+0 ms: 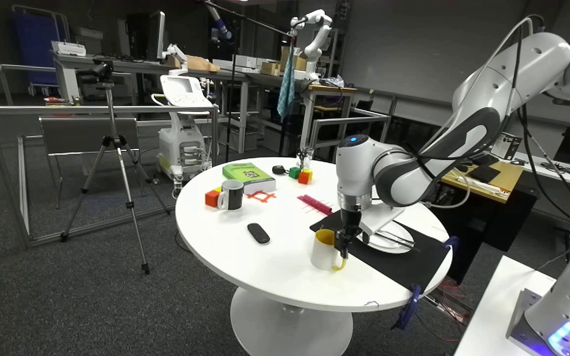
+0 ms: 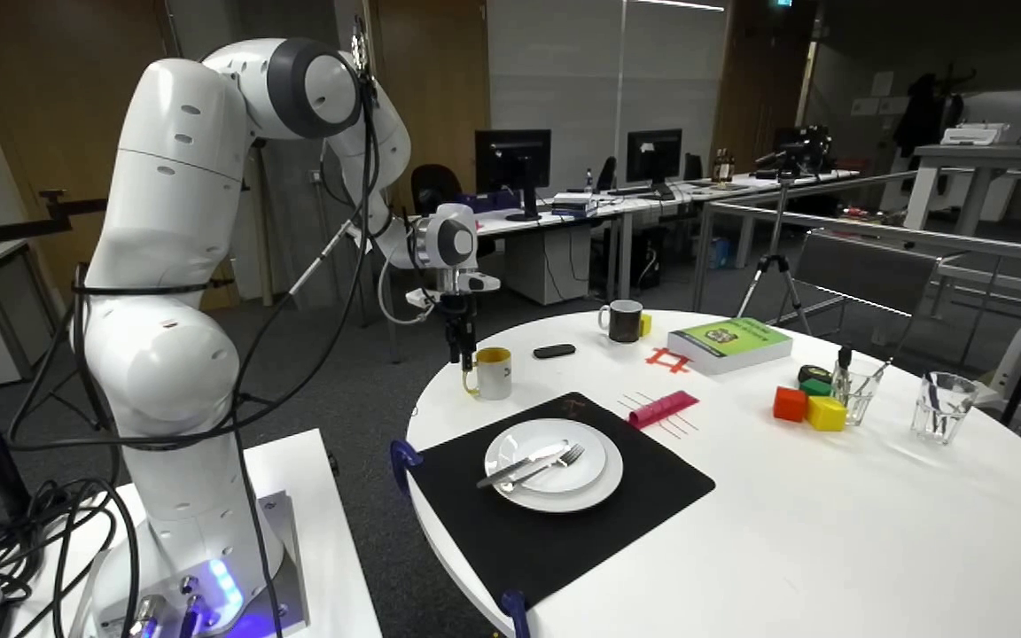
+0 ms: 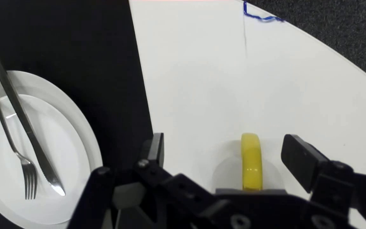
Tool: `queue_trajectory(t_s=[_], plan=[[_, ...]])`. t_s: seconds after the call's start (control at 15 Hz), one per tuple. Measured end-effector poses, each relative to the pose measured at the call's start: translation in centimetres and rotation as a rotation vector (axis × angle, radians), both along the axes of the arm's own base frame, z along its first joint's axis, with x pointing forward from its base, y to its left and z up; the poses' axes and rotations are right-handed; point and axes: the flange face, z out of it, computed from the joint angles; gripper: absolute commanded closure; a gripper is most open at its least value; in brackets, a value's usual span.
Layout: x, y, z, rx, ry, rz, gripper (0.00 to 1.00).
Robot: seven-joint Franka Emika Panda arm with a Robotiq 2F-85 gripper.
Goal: Move the yellow mug to the right
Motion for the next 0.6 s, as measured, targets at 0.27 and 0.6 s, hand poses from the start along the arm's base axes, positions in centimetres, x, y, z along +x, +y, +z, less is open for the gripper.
queue_trajectory(t_s=[0.27,0.6], plan=[[0.49,0.15,-0.12,0.009,-0.036,-0.006,0.00],[0.97,0.65,0.20,0.050,-0.075,-0.007,0.00]])
